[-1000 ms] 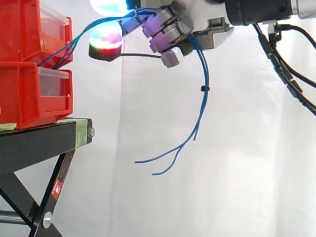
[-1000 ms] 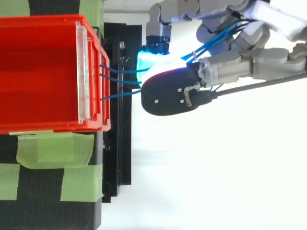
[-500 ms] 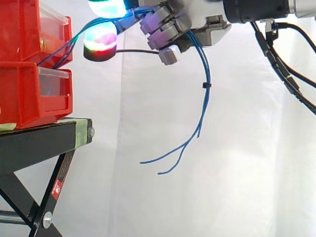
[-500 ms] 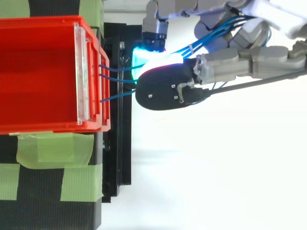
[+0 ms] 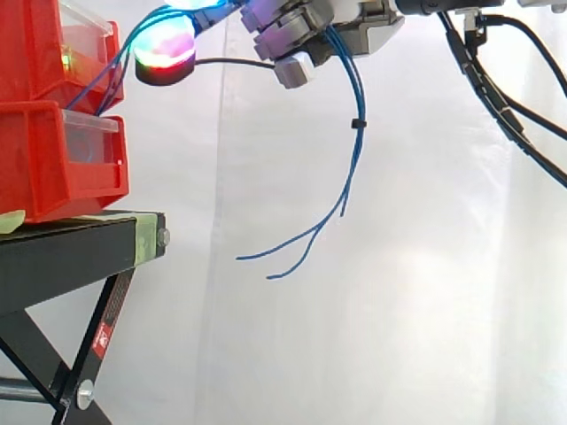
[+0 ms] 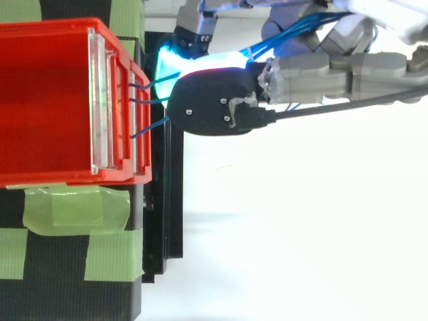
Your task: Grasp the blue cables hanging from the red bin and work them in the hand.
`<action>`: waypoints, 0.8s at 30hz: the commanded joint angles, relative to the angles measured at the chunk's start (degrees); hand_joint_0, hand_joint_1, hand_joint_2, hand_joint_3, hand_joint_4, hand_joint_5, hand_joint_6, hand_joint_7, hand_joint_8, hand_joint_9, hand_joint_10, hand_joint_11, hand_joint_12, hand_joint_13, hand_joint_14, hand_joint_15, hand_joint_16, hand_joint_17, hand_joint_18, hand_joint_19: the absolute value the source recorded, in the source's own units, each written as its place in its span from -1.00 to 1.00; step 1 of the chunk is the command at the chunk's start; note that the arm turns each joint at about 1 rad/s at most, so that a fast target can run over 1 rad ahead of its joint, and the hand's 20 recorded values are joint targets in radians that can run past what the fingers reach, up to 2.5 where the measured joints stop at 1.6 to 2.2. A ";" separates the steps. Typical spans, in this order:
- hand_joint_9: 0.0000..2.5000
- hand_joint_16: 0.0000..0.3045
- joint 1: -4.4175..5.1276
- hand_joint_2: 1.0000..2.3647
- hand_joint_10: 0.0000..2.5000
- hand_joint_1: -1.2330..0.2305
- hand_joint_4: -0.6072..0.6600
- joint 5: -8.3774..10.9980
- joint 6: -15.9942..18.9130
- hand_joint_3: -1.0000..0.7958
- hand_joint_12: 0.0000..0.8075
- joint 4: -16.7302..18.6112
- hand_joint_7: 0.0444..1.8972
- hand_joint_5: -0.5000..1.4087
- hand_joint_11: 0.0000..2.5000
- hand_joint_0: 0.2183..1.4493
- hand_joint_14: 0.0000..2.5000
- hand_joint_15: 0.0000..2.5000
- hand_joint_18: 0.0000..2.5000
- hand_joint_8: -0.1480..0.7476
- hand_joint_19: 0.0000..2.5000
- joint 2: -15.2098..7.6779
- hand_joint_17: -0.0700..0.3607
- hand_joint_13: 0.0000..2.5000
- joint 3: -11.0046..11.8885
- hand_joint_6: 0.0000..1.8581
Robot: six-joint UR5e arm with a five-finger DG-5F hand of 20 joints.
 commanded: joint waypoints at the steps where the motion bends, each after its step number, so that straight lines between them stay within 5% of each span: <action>1: 0.53 0.37 -0.07 -0.99 1.00 -0.17 0.56 -0.06 -0.14 0.15 0.74 -0.13 0.16 -0.09 1.00 0.21 1.00 0.66 0.94 0.47 -0.39 0.00 0.05 0.65 0.10 -0.98; 12: 0.53 0.37 -0.25 -0.98 1.00 -0.20 0.55 0.02 0.03 0.17 0.74 -0.31 0.18 -0.09 1.00 0.24 1.00 0.66 0.94 0.47 -0.39 0.00 0.05 0.65 0.10 -0.99; 20: 0.53 0.37 -0.42 -0.98 1.00 -0.21 0.55 -2.17 0.65 0.21 0.74 -6.72 0.19 -0.09 1.00 0.25 1.00 0.66 0.94 0.47 -0.39 0.00 0.05 0.65 0.01 -0.99; 24: 0.53 0.37 -0.42 -0.98 1.00 -0.22 0.53 -2.35 1.44 0.28 0.74 -6.90 0.18 -0.09 1.00 0.26 1.00 0.66 0.94 0.47 -0.39 0.00 0.05 0.65 0.01 -0.99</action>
